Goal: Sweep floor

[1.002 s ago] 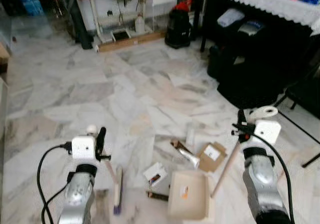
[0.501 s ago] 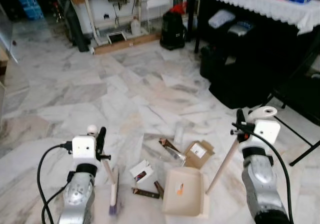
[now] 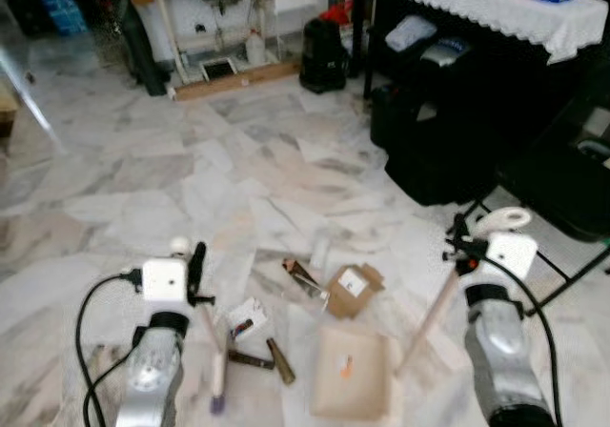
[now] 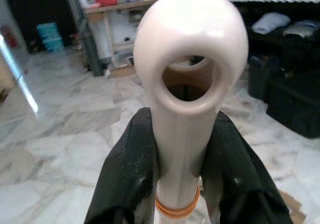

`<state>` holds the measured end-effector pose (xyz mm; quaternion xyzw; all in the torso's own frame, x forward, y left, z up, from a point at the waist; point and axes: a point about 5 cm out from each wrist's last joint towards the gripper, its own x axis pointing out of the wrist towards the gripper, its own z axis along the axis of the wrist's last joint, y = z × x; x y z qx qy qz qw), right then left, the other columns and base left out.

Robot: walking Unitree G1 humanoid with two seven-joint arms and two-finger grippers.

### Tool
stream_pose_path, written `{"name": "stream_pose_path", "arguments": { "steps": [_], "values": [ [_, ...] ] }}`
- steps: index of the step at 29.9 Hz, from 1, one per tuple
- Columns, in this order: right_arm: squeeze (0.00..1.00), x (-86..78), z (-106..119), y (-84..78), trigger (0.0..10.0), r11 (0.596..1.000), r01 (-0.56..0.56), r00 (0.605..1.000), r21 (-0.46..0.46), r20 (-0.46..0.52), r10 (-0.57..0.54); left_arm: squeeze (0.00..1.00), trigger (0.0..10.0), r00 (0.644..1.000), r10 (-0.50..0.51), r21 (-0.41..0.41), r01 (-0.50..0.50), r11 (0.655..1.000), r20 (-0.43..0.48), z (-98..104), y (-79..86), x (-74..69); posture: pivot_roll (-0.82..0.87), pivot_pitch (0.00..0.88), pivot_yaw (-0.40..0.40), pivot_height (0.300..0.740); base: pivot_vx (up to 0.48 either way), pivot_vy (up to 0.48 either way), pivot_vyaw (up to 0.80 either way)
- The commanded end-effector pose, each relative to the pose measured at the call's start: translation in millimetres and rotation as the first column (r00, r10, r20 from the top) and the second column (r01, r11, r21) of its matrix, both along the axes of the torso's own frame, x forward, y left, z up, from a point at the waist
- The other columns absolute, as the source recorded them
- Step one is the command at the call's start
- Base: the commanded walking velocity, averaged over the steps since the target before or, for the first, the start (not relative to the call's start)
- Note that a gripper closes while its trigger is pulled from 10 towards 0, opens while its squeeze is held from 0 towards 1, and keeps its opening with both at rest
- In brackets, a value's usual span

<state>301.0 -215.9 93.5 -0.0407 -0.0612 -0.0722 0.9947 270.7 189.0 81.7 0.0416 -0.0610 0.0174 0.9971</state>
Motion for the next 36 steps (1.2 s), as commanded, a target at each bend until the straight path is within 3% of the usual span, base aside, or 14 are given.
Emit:
{"name": "stream_pose_path", "arguments": {
  "steps": [1,22,36],
  "values": [
    [0.0,5.7,11.8,8.1,10.0,1.0,-0.024,0.998,0.018,0.061,0.023,0.0,10.0,0.999,0.003,0.034,-0.005,0.999,0.044,9.9,5.6,2.1,0.02,0.0,0.033,0.74,0.0,-0.27,0.0],
    [0.0,4.5,10.5,6.6,10.0,0.999,-0.032,0.998,0.026,0.056,0.03,0.0,10.0,0.999,0.004,0.032,-0.005,0.999,0.047,10.2,5.2,1.6,0.02,0.003,0.028,0.74,0.0,-0.265,0.0],
    [0.0,4.5,10.9,7.5,10.0,0.999,-0.043,0.998,0.004,0.048,0.043,0.0,10.0,0.999,0.013,0.004,-0.013,1.0,0.047,10.8,5.6,0.7,0.02,0.025,0.023,0.74,0.0,0.0,0.0]
  ]
}}
